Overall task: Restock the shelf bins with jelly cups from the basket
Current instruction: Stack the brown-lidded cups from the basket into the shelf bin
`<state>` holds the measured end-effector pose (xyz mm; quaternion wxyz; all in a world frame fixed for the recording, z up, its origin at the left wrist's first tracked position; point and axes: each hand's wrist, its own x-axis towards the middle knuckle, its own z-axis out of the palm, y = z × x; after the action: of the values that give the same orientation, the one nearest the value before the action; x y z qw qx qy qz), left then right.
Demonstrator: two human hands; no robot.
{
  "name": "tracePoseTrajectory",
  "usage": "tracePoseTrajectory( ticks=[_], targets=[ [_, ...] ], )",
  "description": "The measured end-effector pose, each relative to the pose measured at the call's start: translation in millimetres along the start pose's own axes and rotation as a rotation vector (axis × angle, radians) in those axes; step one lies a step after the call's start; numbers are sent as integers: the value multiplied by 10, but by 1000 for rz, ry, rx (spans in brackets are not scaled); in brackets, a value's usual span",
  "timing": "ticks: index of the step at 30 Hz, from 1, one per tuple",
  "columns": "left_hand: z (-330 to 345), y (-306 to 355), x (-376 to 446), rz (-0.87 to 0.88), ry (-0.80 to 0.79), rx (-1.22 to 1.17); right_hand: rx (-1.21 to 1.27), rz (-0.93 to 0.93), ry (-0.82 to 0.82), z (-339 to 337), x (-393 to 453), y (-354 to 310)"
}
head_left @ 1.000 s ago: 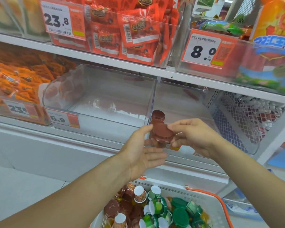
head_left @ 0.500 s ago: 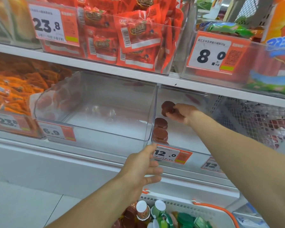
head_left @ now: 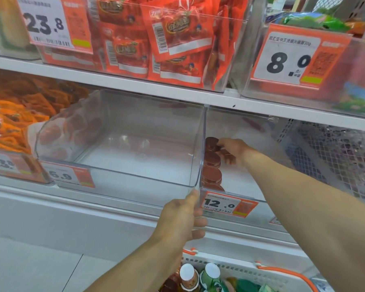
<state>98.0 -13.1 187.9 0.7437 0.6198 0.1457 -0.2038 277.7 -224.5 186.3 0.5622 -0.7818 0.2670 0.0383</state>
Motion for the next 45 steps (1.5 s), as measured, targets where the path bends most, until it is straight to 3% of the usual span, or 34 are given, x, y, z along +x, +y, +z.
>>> tracePoseTrajectory(
  ticks=[13, 19, 22, 25, 27, 29, 31, 36, 38, 40, 43, 45],
  targets=[
    [-46, -36, -20, 18, 7, 85, -177, -8, 3, -57, -126, -23],
    [-84, -70, -27, 7, -30, 159, -438, -312, 227, -269, -396, -156],
    [-140, -162, -21, -9, -129, 391, -367, -590, 219, -312, -1035, -86],
    [-266, -281, -5, -9, -239, 856, -211, -817, 191, -222, -1783, 157],
    [-367, -357, 2, -23, -318, 1201, -89, -872, 188, -76, -2101, 452],
    [-451, -447, -3, -74, -367, 1425, -72, -839, 159, 134, -2281, 839],
    [-535, -594, -20, -100, -353, 1544, -213, -760, 61, 364, -2299, 1293],
    [-801, -1318, -54, 7, -155, 1690, -777, -529, -402, 671, -2214, 2229],
    [-821, -1592, -29, 22, -47, 1556, -957, -545, -411, 672, -2214, 2404],
    [-798, -1764, 44, 162, 70, 1549, -1035, -572, -369, 657, -2193, 2483],
    [-768, -1921, 225, 419, 90, 1784, -1033, -589, -326, 670, -2147, 2524],
    [-751, -1967, 355, 438, 42, 1917, -1011, -600, -282, 692, -2091, 2522]
  ],
)
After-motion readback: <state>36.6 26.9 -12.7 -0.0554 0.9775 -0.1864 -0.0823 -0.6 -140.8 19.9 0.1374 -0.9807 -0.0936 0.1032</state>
